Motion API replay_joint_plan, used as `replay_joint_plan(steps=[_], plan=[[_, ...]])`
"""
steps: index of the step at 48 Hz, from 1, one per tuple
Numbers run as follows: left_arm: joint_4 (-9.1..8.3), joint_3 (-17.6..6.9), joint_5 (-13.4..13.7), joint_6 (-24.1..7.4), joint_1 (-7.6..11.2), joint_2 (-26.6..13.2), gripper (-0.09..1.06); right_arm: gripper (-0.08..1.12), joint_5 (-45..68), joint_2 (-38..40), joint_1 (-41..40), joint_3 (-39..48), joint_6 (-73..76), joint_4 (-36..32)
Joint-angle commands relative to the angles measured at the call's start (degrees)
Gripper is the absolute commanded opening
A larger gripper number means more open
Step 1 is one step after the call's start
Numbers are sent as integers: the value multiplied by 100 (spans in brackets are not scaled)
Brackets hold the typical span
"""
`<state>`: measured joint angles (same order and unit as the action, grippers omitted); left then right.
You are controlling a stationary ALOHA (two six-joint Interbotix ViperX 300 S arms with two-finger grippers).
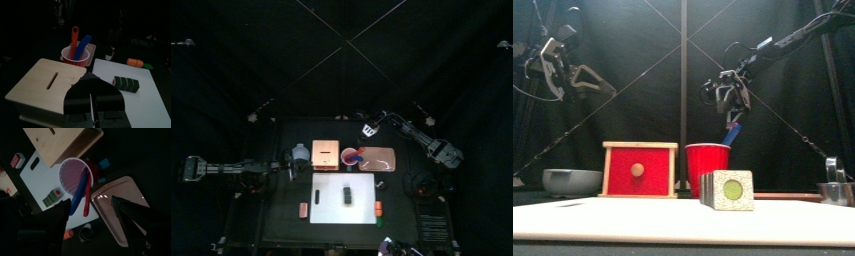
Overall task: Place sushi on board then cut the sushi with the knife then place the pieces on the plate
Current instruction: Pick knife at handle with right hand
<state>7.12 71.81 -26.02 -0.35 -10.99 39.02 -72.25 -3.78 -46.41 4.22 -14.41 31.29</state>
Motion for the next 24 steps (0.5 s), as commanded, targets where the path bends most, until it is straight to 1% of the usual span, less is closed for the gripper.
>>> replay_joint_plan(steps=[1, 24], plan=[[-9, -132, -35, 0, -9, -9, -1, 95, -202, -26, 9, -229, -18, 9], [-9, -105, -26, 9, -9, -9, -1, 95, -448, -413, 352, -229, -9, -149]])
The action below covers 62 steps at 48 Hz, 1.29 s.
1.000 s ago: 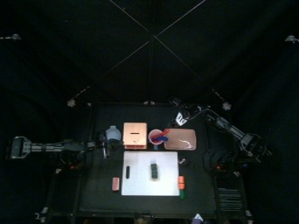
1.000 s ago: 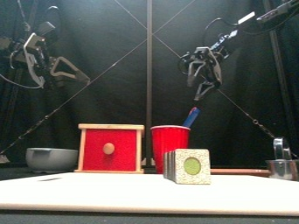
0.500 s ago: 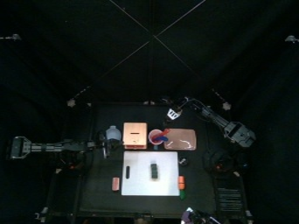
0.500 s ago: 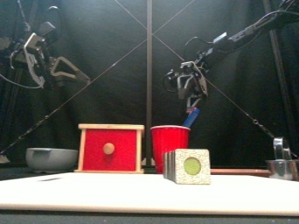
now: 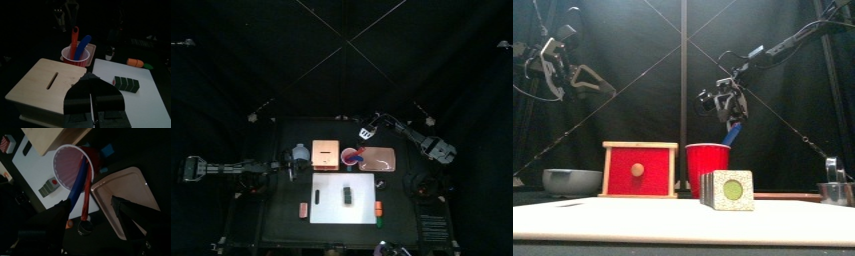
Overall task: Place sushi on board then cut the sushi with the knife then place the pieces on the plate
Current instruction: Pick knife at handle with right hand
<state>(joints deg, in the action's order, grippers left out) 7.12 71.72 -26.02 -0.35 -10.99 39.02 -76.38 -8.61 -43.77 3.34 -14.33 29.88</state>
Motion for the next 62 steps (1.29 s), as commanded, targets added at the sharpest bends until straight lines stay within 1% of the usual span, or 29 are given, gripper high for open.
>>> replay_joint_plan(steps=[1, 21, 54, 58, 62], plan=[[-9, -97, -26, 9, -9, -9, -1, 95, -35, 62, 97, -149, -18, -9], [-9, -97, -18, 0, -18, -9, -1, 95, -79, -105, 220, -70, 9, -229], [-9, -62, -26, -9, -9, -9, -1, 94, -141, -237, 352, -53, 44, -308], [-9, -53, -26, -9, -18, -9, -1, 92, -132, -237, 369, -53, 53, -352], [-9, -53, -18, 0, -9, -9, -1, 86, -141, -246, 387, -53, 62, -352]])
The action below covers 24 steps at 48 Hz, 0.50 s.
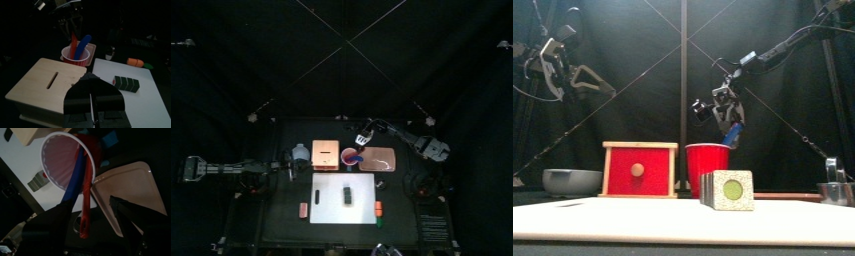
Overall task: Place sushi on board then cut the sushi with the knife then place the pieces on the plate
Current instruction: Pick knife at handle with right hand
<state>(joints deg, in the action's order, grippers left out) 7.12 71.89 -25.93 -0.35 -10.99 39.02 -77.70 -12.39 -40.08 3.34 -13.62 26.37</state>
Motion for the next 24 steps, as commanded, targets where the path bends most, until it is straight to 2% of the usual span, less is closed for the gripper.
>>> replay_joint_plan(steps=[1, 14, 24], plan=[[-9, -70, -35, 0, -18, -9, -1, 85, -9, 141, 26, -53, 0, 9], [-9, -70, -26, -9, -9, -9, -1, 57, -18, 105, 35, -62, 35, 18], [-9, -70, -35, -9, -18, -9, -1, 43, -70, 105, 35, -123, 44, 62]])
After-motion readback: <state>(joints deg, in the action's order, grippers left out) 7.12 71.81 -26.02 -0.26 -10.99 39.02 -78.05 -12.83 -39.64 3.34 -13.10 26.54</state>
